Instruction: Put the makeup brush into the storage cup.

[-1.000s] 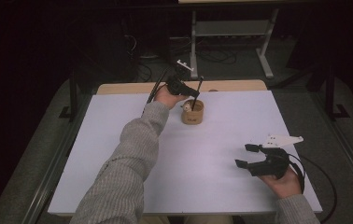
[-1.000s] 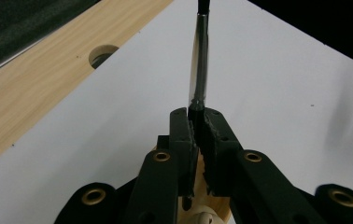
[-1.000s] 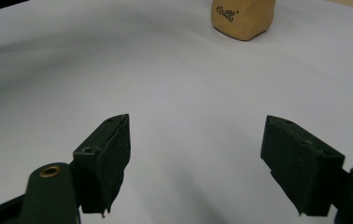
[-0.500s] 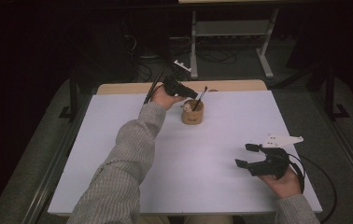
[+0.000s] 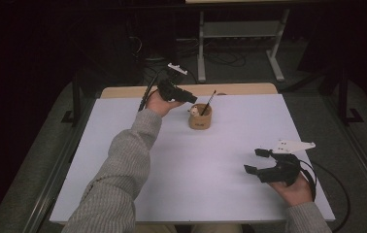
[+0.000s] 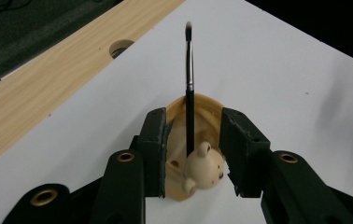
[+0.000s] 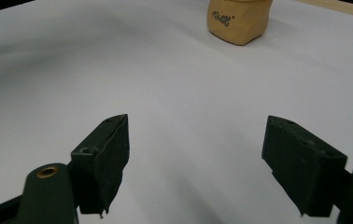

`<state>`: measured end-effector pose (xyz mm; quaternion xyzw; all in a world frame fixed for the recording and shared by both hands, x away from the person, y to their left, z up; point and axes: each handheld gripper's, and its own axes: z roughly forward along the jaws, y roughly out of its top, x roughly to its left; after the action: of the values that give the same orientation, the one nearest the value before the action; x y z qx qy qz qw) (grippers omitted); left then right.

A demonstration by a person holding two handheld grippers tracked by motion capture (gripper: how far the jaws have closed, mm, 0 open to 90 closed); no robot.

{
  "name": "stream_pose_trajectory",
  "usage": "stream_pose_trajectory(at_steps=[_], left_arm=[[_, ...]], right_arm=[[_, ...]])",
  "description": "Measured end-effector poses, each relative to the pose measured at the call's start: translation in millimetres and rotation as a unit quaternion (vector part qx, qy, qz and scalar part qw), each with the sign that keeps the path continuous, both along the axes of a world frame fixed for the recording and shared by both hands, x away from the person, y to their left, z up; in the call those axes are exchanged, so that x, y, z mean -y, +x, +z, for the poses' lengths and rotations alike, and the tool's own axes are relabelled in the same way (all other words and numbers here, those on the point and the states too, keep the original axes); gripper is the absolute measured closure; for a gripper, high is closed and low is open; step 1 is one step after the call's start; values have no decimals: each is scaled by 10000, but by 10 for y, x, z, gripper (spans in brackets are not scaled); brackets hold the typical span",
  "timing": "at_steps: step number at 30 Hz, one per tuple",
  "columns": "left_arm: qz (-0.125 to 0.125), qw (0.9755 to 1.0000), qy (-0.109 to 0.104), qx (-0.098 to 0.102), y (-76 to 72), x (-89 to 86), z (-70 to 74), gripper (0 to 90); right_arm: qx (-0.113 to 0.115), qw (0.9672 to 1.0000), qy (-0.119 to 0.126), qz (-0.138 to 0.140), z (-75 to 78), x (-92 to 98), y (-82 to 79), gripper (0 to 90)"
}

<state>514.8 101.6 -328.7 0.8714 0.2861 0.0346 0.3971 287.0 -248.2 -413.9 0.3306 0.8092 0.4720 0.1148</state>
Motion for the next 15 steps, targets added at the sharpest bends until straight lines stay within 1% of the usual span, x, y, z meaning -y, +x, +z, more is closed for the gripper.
stream_pose_trajectory(at_steps=[9,11,15], left_arm=[[44,10000,-29,57,-137,-183,30,604],[52,9999,-74,45,-166,-219,37,601],[50,10000,-69,34,-219,-260,43,587]], right_arm=[[-15,10000,42,-20,-10,1,-8,213],[-20,10000,49,-13,-12,2,-7,210],[-33,10000,60,-33,-13,6,-10,205]])
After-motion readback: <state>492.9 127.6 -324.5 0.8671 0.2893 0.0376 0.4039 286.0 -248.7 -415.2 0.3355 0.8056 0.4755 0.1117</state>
